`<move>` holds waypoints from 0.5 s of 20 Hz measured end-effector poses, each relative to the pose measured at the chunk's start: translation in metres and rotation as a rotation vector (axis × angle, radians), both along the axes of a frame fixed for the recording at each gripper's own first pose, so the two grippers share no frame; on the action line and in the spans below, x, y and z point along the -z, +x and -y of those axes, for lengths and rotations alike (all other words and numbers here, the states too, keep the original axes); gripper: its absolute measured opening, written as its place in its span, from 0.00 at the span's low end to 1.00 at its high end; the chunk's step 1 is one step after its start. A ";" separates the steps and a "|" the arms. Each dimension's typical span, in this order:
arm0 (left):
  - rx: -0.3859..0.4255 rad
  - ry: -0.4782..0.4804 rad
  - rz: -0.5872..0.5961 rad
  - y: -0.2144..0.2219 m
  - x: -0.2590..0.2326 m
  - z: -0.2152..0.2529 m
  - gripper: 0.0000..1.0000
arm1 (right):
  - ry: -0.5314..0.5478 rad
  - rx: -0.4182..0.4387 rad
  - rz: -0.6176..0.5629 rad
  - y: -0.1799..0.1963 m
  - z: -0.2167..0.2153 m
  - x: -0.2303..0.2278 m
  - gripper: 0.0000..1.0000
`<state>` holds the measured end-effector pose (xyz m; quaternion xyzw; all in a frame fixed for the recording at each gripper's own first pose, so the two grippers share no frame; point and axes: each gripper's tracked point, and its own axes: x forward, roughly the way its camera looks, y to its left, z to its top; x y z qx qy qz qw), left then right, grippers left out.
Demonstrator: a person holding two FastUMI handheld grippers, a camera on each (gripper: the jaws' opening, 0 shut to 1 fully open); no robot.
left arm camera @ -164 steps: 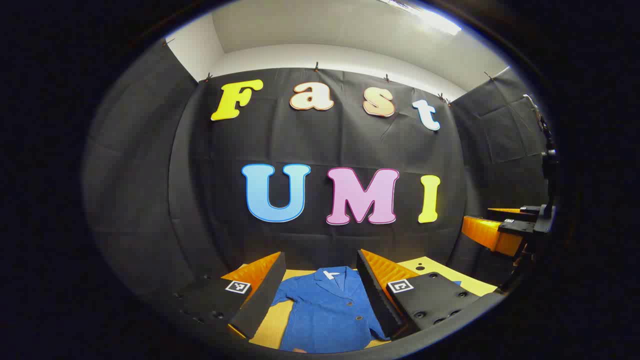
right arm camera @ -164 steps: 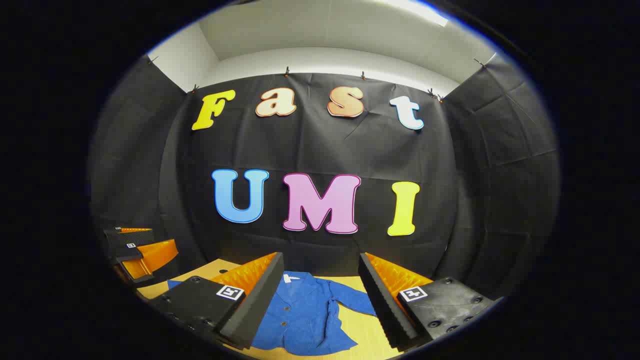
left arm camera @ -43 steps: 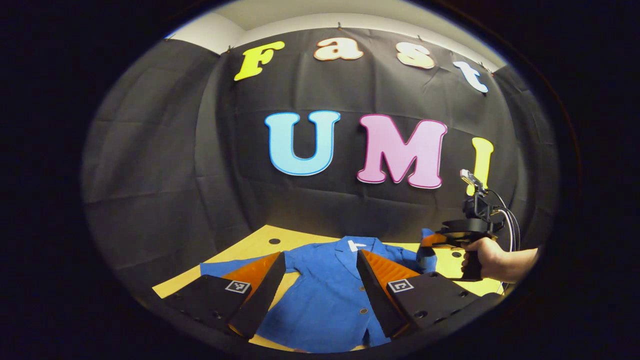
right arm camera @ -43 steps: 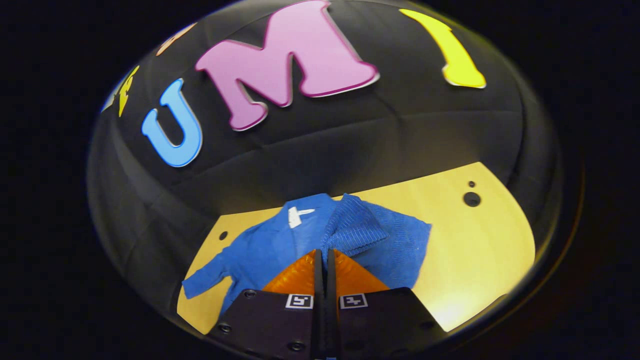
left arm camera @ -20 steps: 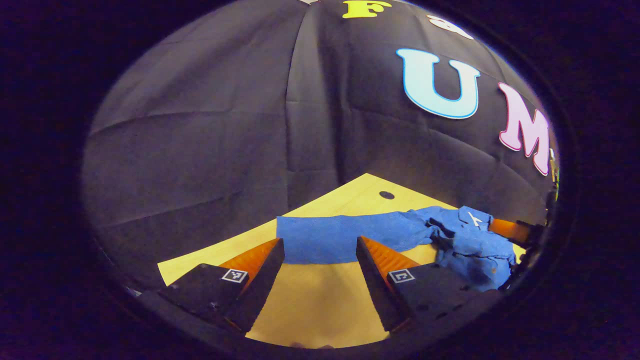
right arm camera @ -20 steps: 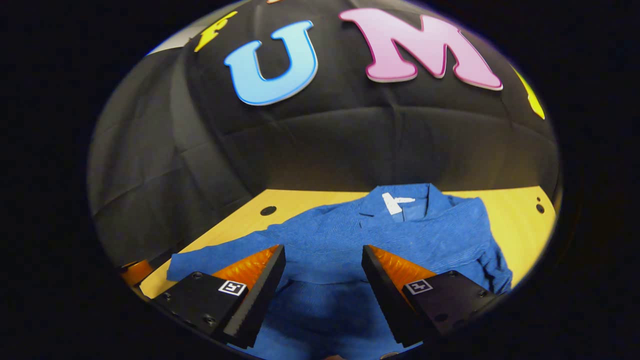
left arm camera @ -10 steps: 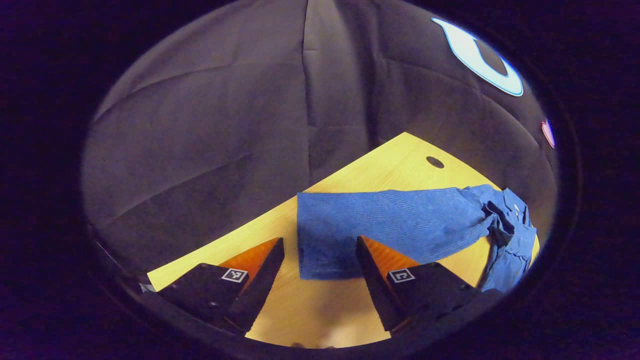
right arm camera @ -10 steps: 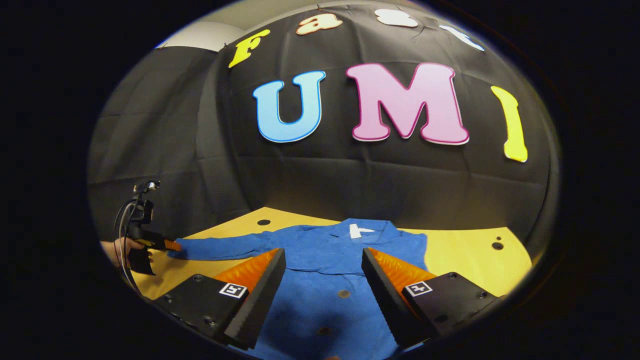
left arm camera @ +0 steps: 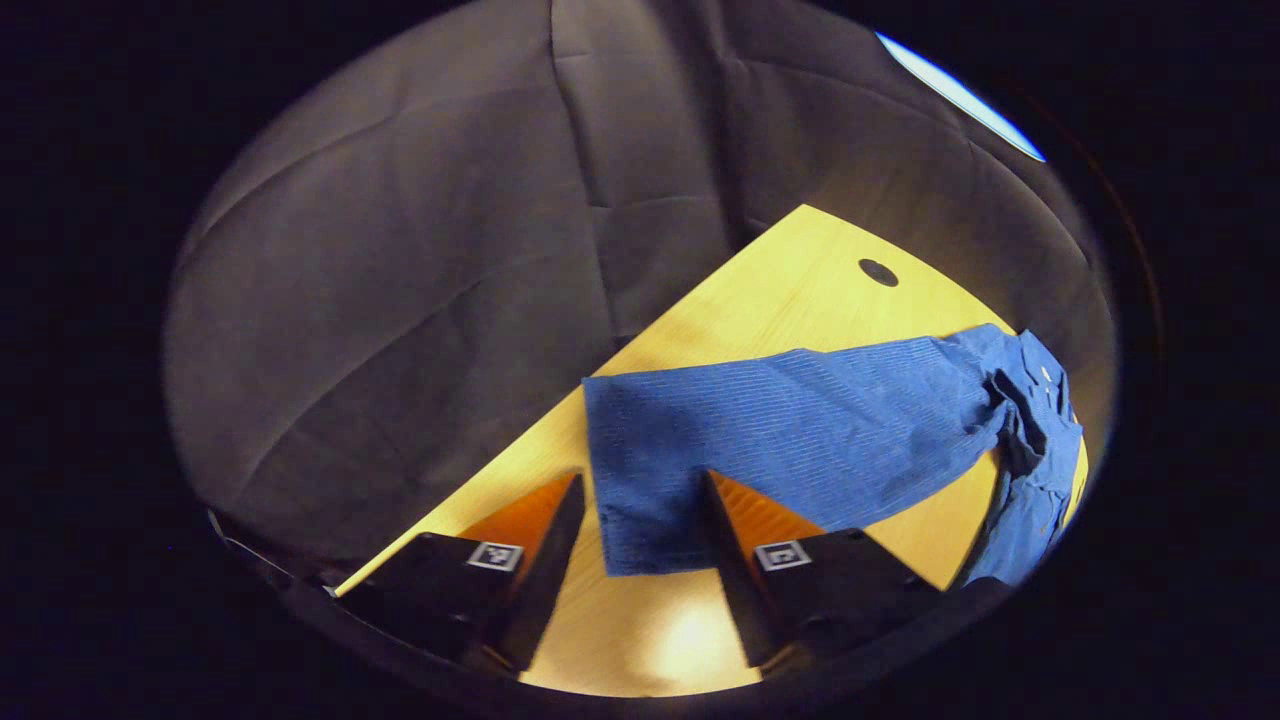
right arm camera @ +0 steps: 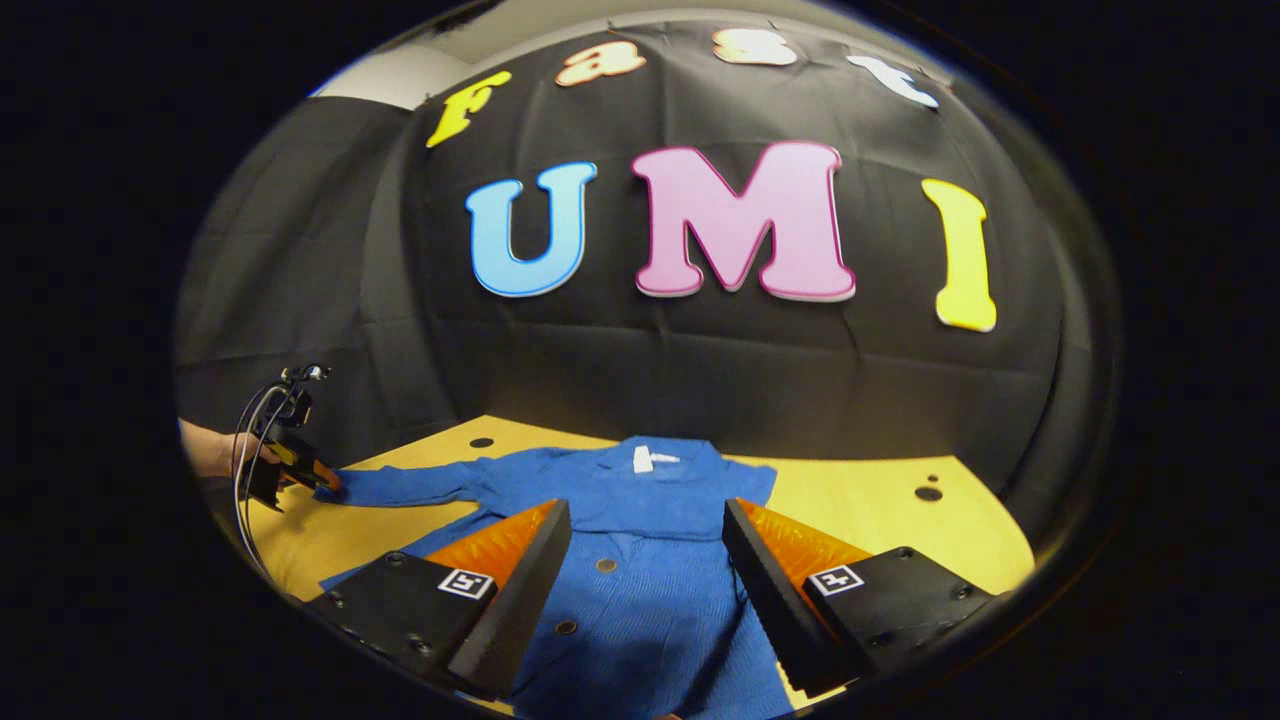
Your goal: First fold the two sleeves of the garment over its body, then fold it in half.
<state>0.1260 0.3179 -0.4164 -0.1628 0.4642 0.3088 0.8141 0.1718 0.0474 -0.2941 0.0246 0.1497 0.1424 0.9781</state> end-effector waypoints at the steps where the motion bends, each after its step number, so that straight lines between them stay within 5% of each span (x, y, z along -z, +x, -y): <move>1: 0.027 -0.009 -0.002 0.003 -0.001 0.003 0.62 | 0.007 0.010 -0.004 0.002 0.004 0.000 0.98; 2: 0.031 -0.016 0.003 0.001 -0.009 0.006 0.55 | 0.010 0.014 0.002 0.003 0.006 -0.001 0.98; 5: 0.053 -0.029 0.012 0.015 -0.003 0.011 0.10 | -0.014 0.019 0.032 0.004 0.014 -0.004 0.97; 10: 0.012 -0.069 0.091 0.021 -0.007 0.019 0.00 | -0.037 0.033 0.010 0.008 0.032 0.007 0.98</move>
